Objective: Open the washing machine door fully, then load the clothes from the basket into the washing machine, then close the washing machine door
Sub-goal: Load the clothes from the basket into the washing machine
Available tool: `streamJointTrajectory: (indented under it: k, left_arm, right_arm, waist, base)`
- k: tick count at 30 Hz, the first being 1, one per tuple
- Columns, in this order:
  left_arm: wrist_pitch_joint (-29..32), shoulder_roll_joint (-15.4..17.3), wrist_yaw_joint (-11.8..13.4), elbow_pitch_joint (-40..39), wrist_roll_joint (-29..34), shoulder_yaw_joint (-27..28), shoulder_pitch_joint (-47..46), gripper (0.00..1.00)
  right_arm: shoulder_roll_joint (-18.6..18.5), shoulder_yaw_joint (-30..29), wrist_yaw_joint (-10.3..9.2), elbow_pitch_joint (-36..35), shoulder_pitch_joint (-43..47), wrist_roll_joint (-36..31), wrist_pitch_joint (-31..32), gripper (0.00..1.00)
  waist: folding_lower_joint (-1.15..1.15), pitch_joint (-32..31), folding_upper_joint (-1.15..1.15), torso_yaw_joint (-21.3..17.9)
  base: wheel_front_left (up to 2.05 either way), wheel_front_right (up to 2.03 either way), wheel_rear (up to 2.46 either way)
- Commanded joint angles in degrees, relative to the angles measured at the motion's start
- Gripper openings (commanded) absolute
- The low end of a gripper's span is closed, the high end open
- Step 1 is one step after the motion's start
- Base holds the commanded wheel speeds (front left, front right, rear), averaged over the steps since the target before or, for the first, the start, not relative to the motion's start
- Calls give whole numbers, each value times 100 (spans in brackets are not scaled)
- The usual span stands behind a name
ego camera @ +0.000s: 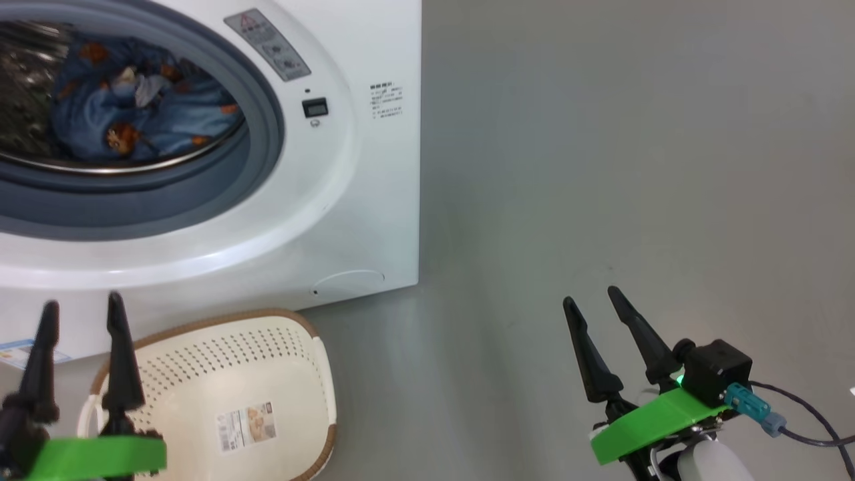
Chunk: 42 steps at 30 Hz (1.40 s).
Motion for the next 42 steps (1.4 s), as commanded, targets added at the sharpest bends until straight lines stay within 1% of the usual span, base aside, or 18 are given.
streamJointTrajectory:
  k: [1,9,16,21,25,32,42]
  left_arm:
    - [-29,16,-50,-232,145,284,147,100]
    - [-29,-383,-30,-377,469,536,979,100]
    - [-29,-529,52,-391,497,670,1439,100]
    - [-29,-571,103,-422,568,684,1663,100]
    - [-29,-585,158,-426,509,655,1773,100]
    - [-29,-590,248,-421,308,408,1856,100]
    - [-29,-591,263,-508,291,274,2009,100]
  right_arm:
    - [14,123,35,-109,76,-53,-27,100]
    - [14,109,35,-76,235,-134,-27,100]
    - [14,46,35,-118,358,-286,-27,100]
    - [14,37,35,-141,400,-315,-27,100]
    - [14,14,35,-172,426,-328,-27,100]
    - [14,-77,35,-210,483,-371,-27,100]
    - [14,-204,35,-242,634,-458,-27,100]
  waist:
    - [0,-231,0,4]
    - [0,-533,0,10]
    - [0,-695,0,43]
    - [0,-756,0,68]
    - [0,-808,0,96]
    - [0,-874,0,206]
    - [0,-1118,0,364]
  base:
    - [0,0,0]
    - [0,0,0]
    - [0,0,0]
    - [0,0,0]
    - [0,0,0]
    - [0,0,0]
    - [0,0,0]
